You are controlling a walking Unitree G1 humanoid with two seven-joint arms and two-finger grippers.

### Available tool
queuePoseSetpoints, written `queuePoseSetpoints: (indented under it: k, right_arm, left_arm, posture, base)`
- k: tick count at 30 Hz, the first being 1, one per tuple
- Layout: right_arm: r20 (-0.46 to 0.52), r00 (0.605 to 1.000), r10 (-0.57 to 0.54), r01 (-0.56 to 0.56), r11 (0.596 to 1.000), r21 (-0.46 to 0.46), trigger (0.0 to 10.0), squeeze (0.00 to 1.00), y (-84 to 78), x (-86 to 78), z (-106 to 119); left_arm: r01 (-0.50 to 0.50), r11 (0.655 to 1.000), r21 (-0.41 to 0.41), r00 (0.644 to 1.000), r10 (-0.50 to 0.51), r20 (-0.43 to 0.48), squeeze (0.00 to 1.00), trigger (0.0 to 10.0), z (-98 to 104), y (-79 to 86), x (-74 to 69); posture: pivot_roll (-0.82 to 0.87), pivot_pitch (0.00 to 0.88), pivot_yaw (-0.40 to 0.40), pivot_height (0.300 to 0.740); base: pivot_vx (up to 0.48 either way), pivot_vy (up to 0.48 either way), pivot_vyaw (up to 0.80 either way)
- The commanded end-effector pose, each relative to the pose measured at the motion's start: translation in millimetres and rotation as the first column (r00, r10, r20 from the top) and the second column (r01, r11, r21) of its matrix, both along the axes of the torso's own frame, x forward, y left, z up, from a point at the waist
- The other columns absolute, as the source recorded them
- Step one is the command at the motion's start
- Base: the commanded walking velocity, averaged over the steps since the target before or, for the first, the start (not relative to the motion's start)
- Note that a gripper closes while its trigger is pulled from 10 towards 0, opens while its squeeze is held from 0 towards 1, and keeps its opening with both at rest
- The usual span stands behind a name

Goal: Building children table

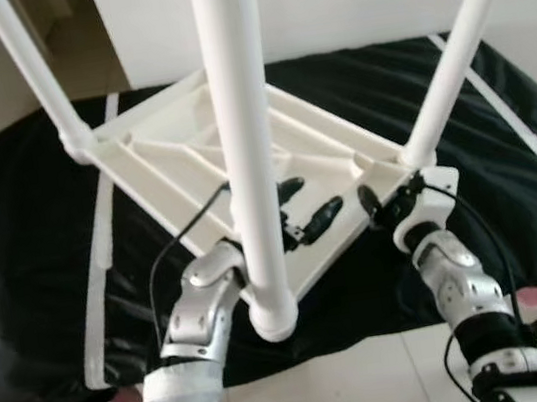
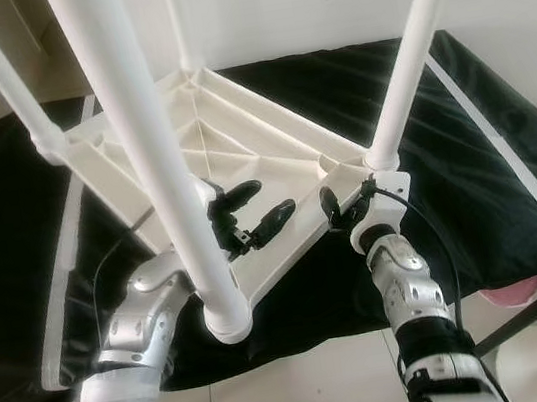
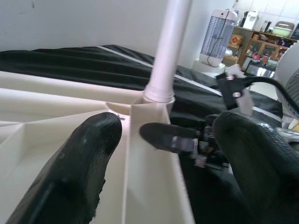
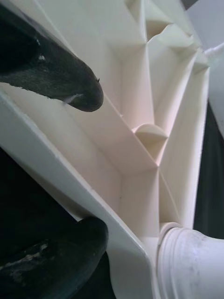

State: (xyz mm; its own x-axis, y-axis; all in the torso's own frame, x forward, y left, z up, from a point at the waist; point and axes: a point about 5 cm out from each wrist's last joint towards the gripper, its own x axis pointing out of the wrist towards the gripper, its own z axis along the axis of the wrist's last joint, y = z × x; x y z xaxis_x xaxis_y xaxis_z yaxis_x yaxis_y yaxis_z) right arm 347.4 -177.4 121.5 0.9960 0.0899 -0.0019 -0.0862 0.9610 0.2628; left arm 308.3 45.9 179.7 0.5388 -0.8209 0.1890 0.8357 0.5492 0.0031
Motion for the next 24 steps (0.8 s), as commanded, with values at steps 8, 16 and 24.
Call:
queuePoseSetpoints:
  k: [8,16,24]
  right_arm:
    - [-0.04,0.983,0.179,-0.179,0.984,-0.018,10.0,0.0,29.0,8.3,-9.8]
    - [-0.022,0.997,0.074,-0.074,0.997,-0.016,10.0,0.0,9.8,14.7,-6.7]
    - [0.026,0.999,-0.045,0.045,0.999,-0.018,10.0,0.0,-16.2,8.2,-6.1]
  left_arm:
    - [0.046,0.999,0.002,0.999,-0.046,0.022,0.0,10.0,8.4,-15.6,-8.5]
    - [0.045,0.999,0.012,0.998,-0.046,0.036,0.0,10.0,10.2,-19.2,-12.1]
    - [-0.012,0.997,0.071,0.999,0.009,0.053,0.0,10.0,5.8,-1.9,-5.0]
  posture:
    - [-0.03,0.075,0.022,0.74]
    - [-0.01,0.062,0.014,0.74]
    - [-0.01,0.057,0.012,0.74]
  base:
    - [0.0,0.0,0.0]
    - [0.0,0.0,0.0]
    - [0.0,0.0,0.0]
